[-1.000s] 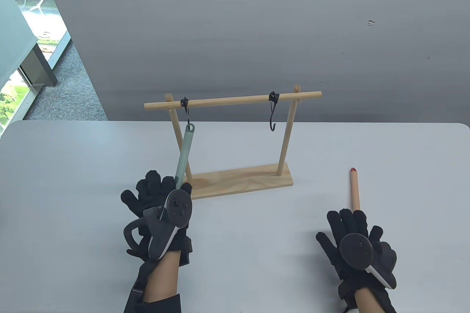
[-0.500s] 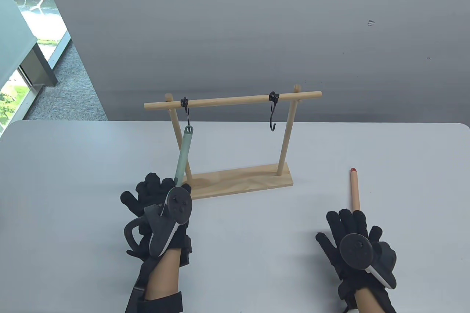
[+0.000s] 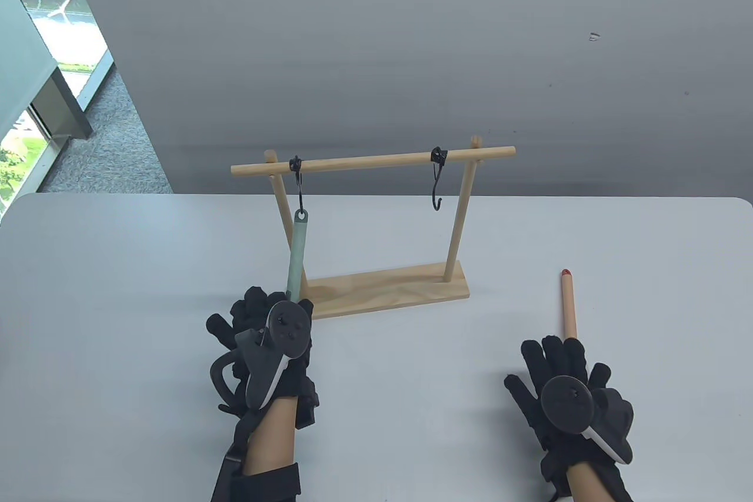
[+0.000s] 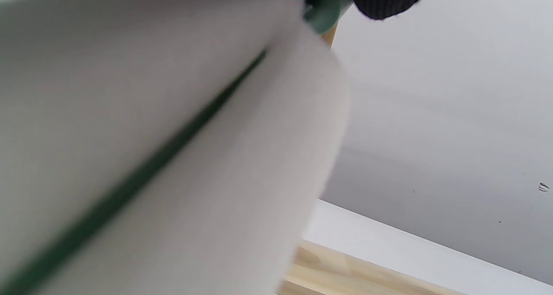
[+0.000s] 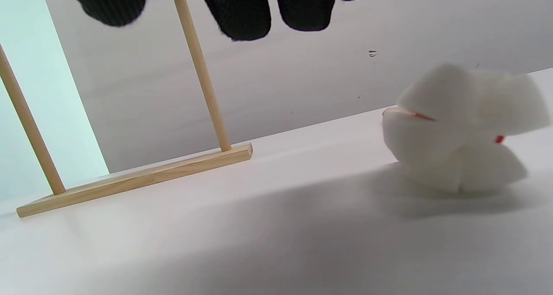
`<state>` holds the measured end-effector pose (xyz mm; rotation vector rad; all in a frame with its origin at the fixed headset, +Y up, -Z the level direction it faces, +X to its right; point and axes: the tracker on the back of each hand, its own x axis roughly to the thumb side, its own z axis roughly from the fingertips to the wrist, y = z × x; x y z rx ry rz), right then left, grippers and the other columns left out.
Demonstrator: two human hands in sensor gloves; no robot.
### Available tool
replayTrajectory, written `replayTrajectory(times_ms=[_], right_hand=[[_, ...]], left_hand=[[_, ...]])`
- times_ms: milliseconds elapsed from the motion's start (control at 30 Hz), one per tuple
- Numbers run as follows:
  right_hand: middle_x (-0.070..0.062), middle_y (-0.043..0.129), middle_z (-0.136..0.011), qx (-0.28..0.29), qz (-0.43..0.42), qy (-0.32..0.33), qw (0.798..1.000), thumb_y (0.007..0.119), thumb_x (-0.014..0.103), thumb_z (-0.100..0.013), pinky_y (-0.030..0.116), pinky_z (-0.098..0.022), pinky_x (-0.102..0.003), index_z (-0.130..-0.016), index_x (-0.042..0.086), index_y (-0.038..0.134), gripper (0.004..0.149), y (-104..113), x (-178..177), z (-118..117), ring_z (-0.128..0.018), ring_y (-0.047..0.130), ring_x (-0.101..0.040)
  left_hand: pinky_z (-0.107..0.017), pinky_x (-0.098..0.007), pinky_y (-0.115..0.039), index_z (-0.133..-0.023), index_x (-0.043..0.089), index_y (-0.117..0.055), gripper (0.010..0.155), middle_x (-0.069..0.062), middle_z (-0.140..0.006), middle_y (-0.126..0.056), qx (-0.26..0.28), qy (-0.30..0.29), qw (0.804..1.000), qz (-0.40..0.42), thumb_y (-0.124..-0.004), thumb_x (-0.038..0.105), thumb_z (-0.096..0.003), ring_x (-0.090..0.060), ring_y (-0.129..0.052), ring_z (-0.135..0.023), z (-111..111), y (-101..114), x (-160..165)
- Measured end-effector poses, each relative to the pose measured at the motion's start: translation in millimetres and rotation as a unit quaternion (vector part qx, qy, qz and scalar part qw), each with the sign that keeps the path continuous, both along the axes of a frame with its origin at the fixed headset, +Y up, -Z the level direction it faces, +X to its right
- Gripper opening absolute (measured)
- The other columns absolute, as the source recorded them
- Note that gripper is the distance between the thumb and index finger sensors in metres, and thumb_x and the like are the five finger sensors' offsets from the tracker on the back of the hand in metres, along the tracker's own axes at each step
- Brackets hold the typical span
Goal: Hook cup brush handle onto s-hook
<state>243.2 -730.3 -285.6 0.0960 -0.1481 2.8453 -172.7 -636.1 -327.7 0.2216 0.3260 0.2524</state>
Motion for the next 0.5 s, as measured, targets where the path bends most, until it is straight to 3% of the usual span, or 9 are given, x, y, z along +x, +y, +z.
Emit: replayTrajectory(times_ms=[500], right_hand=[[-0.025, 0.038, -0.114, 0.005, -0.021, -0.010, 1.000, 0.056, 0.056, -0.053, 0.019, -0.061, -0.077, -0.110, 0.013, 0.048, 0.072, 2.0, 4.7, 0.1, -0.104, 0.030, -0.054]], left_hand=[[-0.071, -0.070, -0.034, -0.094, 0.022, -0.074, 0.055, -0.016, -0.108, -0.070, -0.005, -0.035, 0.999, 0.004, -0.063, 0.057, -0.0521, -0.044, -0.071, -0.099, 5.3, -10.2, 4.1]])
